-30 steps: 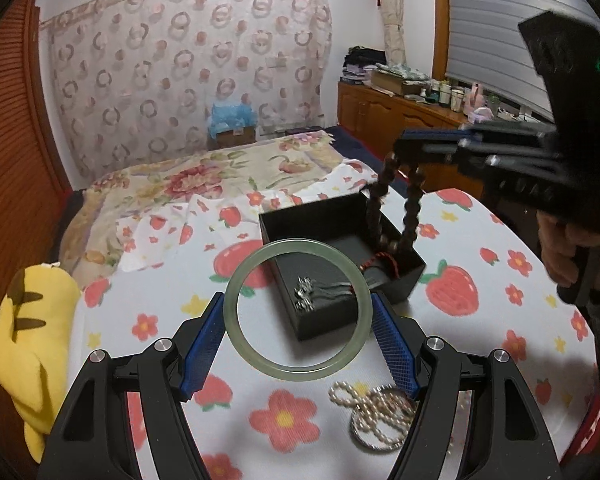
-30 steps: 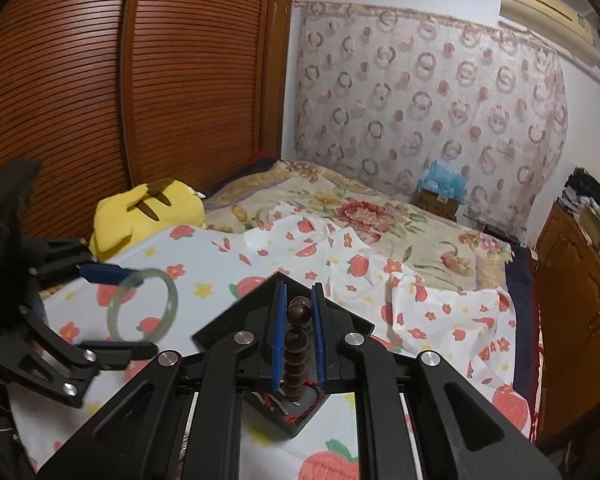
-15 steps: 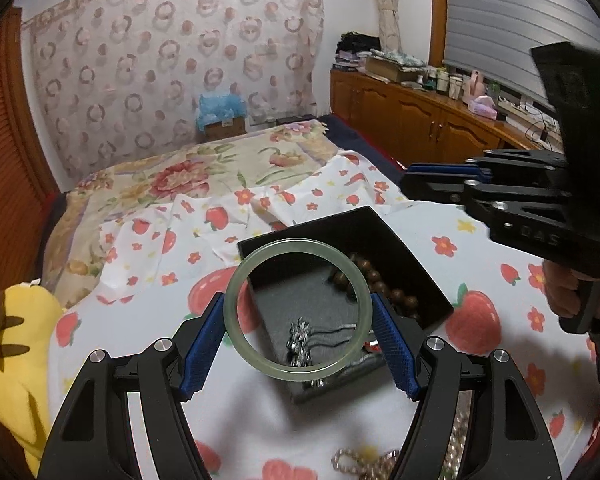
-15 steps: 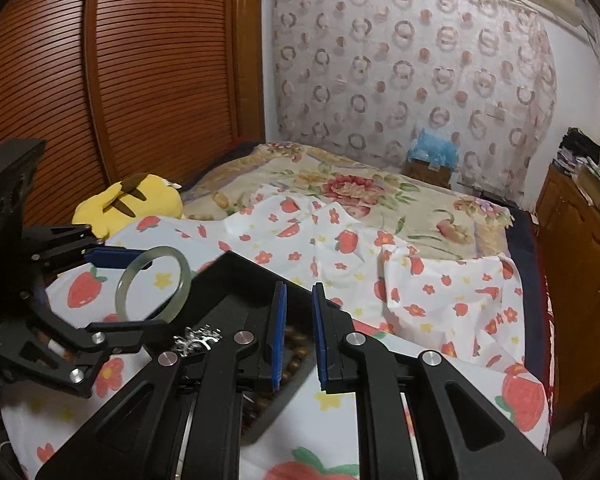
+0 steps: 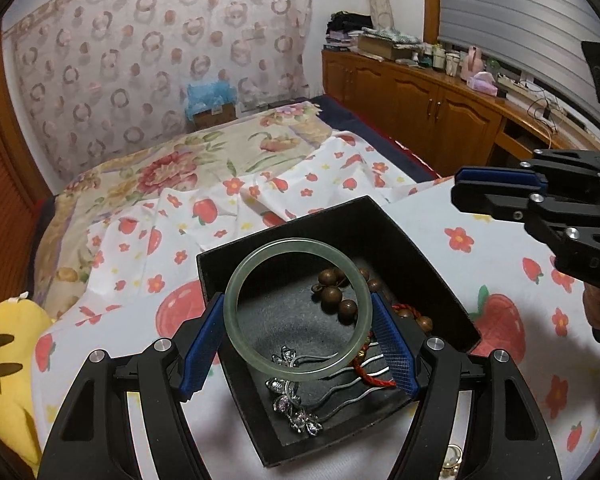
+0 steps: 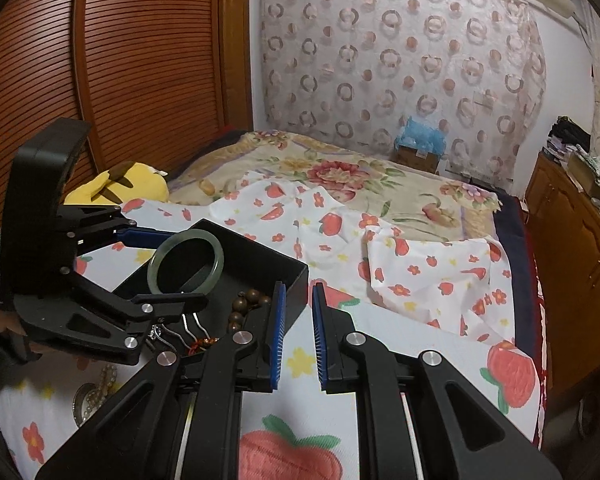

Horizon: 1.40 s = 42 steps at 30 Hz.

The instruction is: Organize jewelry

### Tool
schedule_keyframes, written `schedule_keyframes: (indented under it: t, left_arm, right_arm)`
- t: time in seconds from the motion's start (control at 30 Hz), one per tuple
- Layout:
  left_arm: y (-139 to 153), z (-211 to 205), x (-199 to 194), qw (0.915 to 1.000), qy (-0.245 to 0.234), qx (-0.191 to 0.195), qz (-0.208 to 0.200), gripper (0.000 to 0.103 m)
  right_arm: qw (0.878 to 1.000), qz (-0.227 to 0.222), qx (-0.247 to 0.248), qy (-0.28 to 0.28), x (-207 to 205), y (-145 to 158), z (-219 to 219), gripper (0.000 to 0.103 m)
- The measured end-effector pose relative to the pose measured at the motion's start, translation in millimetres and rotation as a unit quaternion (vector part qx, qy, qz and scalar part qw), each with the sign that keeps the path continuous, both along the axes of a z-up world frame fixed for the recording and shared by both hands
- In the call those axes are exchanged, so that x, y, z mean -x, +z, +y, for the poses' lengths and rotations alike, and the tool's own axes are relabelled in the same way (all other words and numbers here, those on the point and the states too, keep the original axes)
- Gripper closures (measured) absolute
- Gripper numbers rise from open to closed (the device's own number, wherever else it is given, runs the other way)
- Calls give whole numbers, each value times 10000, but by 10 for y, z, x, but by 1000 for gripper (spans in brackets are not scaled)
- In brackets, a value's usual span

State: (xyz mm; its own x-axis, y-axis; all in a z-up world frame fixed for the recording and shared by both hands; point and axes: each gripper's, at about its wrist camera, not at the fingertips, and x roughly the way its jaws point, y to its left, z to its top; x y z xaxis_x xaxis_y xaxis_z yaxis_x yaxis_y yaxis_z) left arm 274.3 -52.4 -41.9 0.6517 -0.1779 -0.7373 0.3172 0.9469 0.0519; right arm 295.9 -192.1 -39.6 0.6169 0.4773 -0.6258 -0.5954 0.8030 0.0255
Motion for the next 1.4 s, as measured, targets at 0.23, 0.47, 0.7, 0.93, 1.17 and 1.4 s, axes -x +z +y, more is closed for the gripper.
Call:
schedule_keyframes:
  t: [0.23,0.47,0.7,0.93,1.17,1.4]
  left_arm:
    - [74,31,53,9999,0,108,-117,28]
    - [200,111,333,9993,15,230,-283,28]
    - [210,221,728,9989,108,328,-317,28]
    - [148,406,1157,9983,290,415,-290,28]
    - [99,575,1584,9974,403,522,-299,28]
    - [20,750,1869,9961,526,656,-265,28]
  right_arm:
    - [10000,-4,2,4,16,4,-17,88]
    - [10000,-58,-52,7,270,45,-60,88]
    - [10000,-17,-80,24,684,29,-60,88]
    - [9998,132,-136,70,1120,-94,-2,88]
    - [9991,353,-65,209,1431,-258,161,88]
    - [9978,551,52,366,1623,-455,384,76]
